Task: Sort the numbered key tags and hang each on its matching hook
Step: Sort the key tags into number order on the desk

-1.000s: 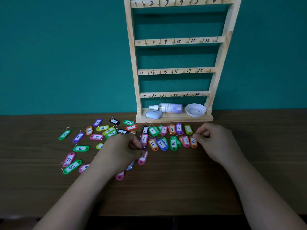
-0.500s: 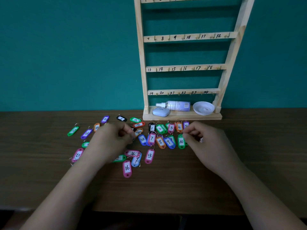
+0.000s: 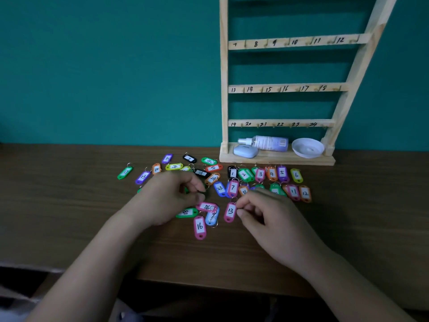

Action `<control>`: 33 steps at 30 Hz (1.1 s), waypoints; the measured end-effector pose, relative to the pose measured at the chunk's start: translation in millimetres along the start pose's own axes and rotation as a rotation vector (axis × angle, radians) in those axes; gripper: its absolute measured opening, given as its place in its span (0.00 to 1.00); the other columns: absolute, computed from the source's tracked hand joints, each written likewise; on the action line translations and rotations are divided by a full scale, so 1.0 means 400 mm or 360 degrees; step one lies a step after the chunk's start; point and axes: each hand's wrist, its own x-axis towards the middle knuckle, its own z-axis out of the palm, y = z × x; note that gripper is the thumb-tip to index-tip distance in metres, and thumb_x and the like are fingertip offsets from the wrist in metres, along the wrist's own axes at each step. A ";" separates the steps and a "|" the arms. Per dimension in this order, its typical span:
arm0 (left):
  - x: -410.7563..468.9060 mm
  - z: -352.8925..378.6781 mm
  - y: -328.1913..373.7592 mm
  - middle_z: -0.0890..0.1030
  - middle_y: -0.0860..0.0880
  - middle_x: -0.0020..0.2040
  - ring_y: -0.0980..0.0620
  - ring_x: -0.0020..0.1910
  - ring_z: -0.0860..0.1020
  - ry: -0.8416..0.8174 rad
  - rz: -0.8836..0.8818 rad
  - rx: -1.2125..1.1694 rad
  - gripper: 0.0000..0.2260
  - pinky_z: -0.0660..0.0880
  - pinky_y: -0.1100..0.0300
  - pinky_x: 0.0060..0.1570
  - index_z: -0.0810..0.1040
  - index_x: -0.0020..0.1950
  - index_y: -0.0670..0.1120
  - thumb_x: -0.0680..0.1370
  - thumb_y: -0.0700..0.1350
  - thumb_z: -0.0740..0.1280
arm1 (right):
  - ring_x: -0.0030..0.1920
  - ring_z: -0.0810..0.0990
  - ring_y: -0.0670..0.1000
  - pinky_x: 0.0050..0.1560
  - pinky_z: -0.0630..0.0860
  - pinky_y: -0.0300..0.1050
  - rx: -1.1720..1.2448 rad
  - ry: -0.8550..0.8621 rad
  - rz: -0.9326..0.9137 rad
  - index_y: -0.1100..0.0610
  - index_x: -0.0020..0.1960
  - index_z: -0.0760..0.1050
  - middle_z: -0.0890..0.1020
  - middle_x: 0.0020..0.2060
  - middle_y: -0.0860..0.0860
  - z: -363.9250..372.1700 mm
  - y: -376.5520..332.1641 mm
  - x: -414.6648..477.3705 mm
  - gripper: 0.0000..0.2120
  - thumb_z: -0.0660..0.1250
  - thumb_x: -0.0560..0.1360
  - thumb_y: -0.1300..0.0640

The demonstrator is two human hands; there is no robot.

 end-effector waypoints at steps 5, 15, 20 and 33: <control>-0.008 0.000 0.001 0.84 0.59 0.48 0.61 0.50 0.81 -0.0132 0.0087 0.0117 0.08 0.77 0.60 0.53 0.85 0.49 0.56 0.74 0.56 0.80 | 0.49 0.78 0.42 0.45 0.71 0.33 -0.0025 -0.0076 -0.0017 0.47 0.51 0.82 0.78 0.42 0.38 0.007 0.000 -0.002 0.05 0.74 0.80 0.56; -0.007 -0.001 -0.015 0.83 0.57 0.45 0.60 0.43 0.79 -0.0110 -0.0114 0.0296 0.11 0.76 0.59 0.45 0.83 0.45 0.54 0.73 0.59 0.79 | 0.51 0.76 0.40 0.45 0.68 0.31 -0.0069 -0.0125 -0.0008 0.46 0.52 0.82 0.76 0.44 0.37 0.010 -0.007 -0.001 0.04 0.73 0.80 0.56; 0.005 0.009 -0.017 0.83 0.54 0.41 0.58 0.42 0.80 0.0037 -0.0229 0.0312 0.15 0.74 0.59 0.39 0.82 0.41 0.52 0.74 0.62 0.77 | 0.50 0.76 0.38 0.46 0.69 0.30 -0.0063 -0.0117 -0.0022 0.47 0.51 0.82 0.75 0.44 0.36 0.013 -0.004 0.000 0.04 0.74 0.79 0.56; 0.068 0.040 -0.039 0.75 0.55 0.53 0.53 0.56 0.73 0.0338 -0.0112 0.0418 0.10 0.73 0.57 0.54 0.83 0.57 0.55 0.78 0.54 0.76 | 0.49 0.76 0.39 0.43 0.69 0.32 -0.0070 -0.0117 -0.0006 0.46 0.51 0.81 0.75 0.44 0.37 0.017 0.002 0.000 0.04 0.73 0.80 0.55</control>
